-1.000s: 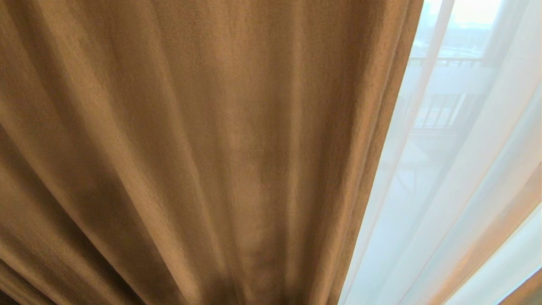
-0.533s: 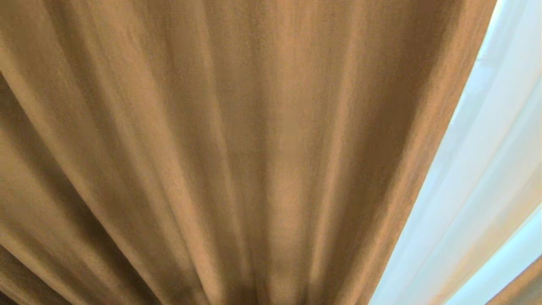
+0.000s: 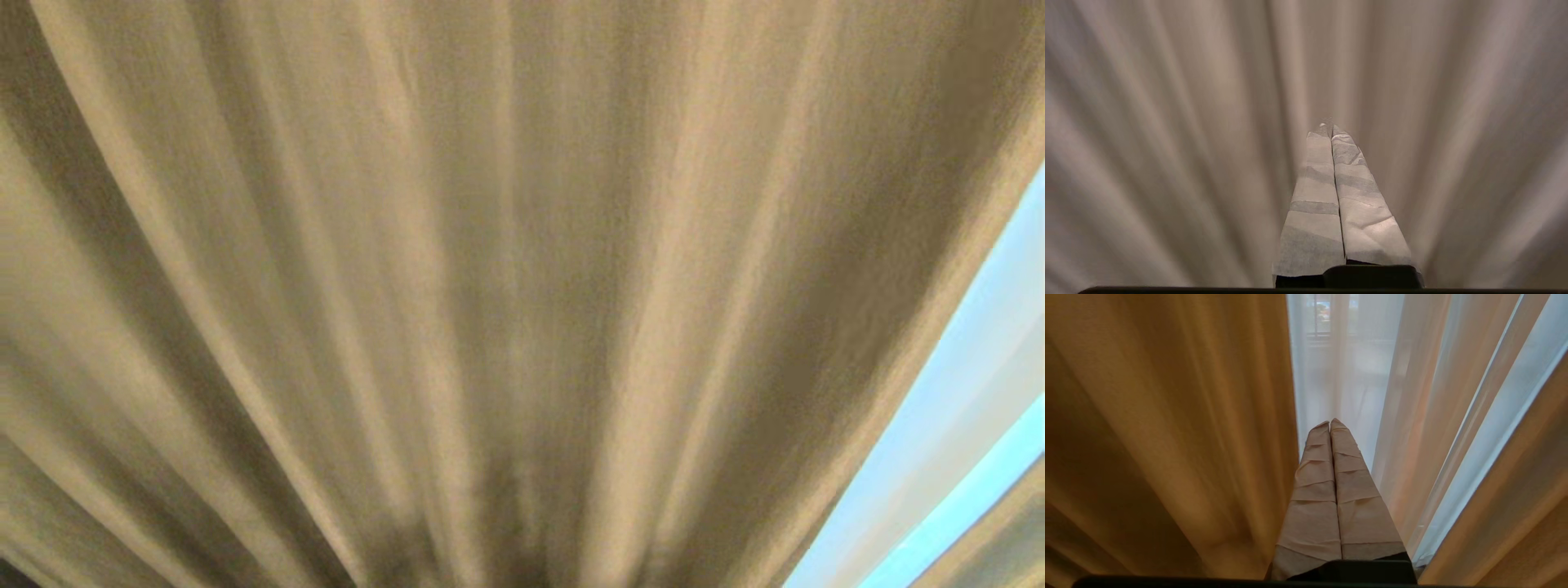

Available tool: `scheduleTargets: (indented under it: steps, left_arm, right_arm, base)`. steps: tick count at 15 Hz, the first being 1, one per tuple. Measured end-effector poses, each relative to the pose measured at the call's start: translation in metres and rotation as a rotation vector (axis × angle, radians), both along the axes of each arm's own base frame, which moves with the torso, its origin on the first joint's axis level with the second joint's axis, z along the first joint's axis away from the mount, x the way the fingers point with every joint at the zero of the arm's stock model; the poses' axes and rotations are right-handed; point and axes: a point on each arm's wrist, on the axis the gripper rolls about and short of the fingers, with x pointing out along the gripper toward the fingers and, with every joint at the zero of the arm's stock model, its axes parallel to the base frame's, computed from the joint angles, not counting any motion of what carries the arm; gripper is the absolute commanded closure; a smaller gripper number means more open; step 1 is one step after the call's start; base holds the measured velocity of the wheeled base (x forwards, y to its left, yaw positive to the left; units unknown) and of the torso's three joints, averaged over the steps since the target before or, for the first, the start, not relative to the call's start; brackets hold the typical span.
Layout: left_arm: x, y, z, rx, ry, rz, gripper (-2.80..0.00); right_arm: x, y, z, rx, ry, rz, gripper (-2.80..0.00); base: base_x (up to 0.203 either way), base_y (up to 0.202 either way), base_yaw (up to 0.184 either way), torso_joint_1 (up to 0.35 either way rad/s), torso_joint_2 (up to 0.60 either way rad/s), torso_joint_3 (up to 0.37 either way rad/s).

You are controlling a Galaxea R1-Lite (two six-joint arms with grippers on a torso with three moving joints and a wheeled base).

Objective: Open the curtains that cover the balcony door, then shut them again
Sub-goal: Close the outer curtains on both sides

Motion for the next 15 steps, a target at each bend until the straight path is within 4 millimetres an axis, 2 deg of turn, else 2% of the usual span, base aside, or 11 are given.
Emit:
scheduleTargets:
  steps: [4,15]
  left_arm:
    - [0.008,0.000,-0.025,0.046,0.053,0.016,0.00]
    - [0.009,0.001,-0.029,-0.005,0.070,0.020,0.00]
  right_arm:
    - [0.000,0.000,0.000,0.000,0.000,0.000,0.00]
    - [0.000,0.000,0.000,0.000,0.000,0.000,0.00]
  base:
    - [0.000,0.000,0.000,0.000,0.00,0.000]
    - [0.000,0.000,0.000,0.000,0.00,0.000]
